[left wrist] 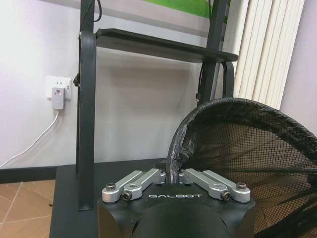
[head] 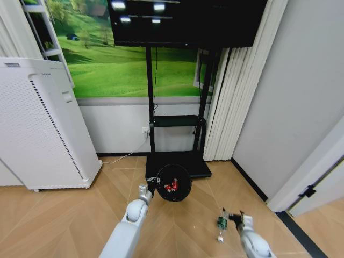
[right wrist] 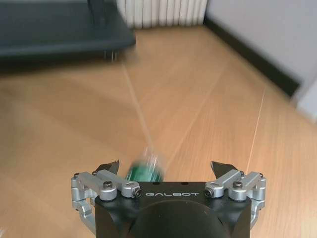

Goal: Pick up the trash bin and place the garbage on the floor into it.

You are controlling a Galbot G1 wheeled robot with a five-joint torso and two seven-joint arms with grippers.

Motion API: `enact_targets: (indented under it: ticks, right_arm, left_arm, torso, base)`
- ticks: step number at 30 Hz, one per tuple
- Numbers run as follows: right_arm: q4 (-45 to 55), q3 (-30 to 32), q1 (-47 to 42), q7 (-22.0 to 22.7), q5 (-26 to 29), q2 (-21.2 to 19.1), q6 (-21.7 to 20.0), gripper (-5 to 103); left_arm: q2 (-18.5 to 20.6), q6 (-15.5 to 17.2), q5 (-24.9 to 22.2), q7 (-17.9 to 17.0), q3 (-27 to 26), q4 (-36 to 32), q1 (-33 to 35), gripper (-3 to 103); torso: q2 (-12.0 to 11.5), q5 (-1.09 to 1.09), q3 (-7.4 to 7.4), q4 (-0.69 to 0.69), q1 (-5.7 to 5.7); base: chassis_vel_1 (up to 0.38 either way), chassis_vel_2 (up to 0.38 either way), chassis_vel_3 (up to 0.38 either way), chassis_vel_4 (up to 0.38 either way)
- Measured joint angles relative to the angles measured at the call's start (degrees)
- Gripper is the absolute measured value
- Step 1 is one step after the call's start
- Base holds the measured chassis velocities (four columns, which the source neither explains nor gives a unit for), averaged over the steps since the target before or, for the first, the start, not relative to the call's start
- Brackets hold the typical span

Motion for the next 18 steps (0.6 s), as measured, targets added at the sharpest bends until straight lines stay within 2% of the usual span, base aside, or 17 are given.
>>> enact_targets:
  ticks: [4, 7, 9, 18]
  right_arm:
    - [-0.95, -0.55, -0.24, 0.65, 1.59, 1.73, -1.45, 100]
    - [-4.06, -1.20, 1.18, -0.01, 0.70, 3.11, -1.39, 100]
    - [-7.34, -1.75, 2.61, -2.08, -1.03, 3.61, -0.70, 100]
    - [-13.62, -2.53, 7.29, -2.89, -2.04, 6.17, -1.18, 100]
  left_arm:
    - [0.00, -0.05, 0.27, 0.22, -0.35, -0.49, 0.49, 4]
    - [-0.01, -0.15, 0.53, 0.48, -0.94, -1.30, 1.22, 4]
    - [-0.02, -0.42, 0.78, 0.76, -1.62, -1.90, 1.95, 4]
    - [0.73, -0.51, 0.53, 1.14, -2.82, -3.79, 3.28, 4]
  torso:
    - [0.00, -0.01, 0.00, 0.03, 0.00]
    - [0.00, -0.01, 0.00, 0.05, 0.00]
    - [0.00, 0.01, 0.00, 0.04, 0.00]
    - [0.00, -0.01, 0.00, 0.03, 0.00]
  base:
    - [0.000, 0.000, 0.000, 0.000]
    - [0.000, 0.000, 0.000, 0.000]
    - [0.000, 0.000, 0.000, 0.000]
    - [0.000, 0.000, 0.000, 0.000]
